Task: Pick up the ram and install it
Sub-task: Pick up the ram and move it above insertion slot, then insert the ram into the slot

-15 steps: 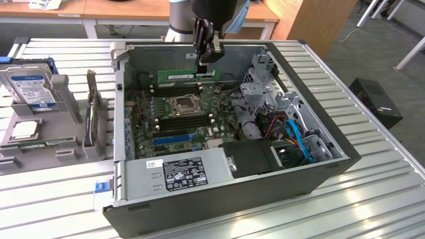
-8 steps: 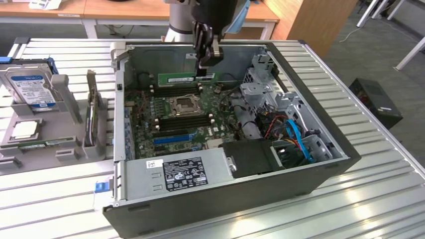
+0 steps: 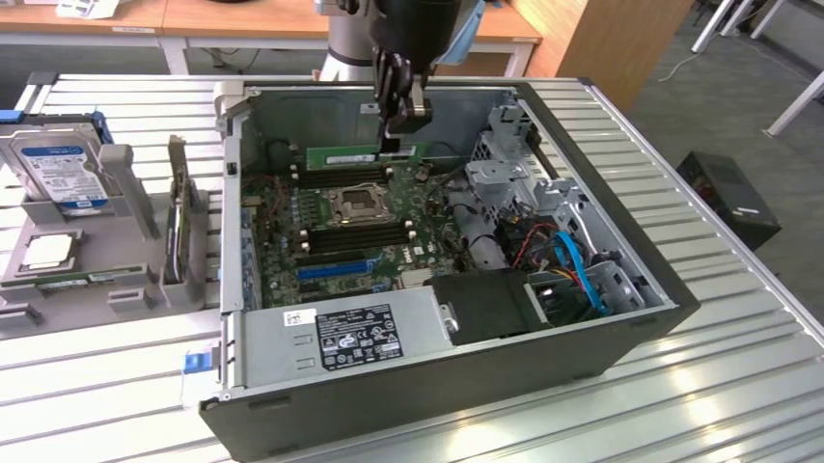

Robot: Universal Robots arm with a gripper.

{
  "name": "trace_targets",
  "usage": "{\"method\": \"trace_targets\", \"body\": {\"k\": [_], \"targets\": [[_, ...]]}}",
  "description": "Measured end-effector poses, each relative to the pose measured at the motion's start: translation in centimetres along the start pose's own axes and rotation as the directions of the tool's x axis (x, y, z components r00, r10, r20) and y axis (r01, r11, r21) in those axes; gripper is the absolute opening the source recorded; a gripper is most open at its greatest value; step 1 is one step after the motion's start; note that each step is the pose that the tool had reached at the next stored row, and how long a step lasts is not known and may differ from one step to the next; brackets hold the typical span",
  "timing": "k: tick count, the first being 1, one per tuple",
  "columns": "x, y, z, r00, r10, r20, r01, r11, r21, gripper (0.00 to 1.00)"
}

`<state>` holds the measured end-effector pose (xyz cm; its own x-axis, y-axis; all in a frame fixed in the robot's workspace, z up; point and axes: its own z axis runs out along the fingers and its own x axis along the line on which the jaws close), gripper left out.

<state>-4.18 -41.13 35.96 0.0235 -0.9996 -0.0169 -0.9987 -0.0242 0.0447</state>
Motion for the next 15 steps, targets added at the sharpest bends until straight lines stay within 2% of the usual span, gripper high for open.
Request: {"method": "trace_targets", "body": {"k": [15], "targets": [[0.01, -0.01, 0.33, 1.0000, 0.000, 0.0016, 0.000, 1.0000, 0.0001, 0.12]]}}
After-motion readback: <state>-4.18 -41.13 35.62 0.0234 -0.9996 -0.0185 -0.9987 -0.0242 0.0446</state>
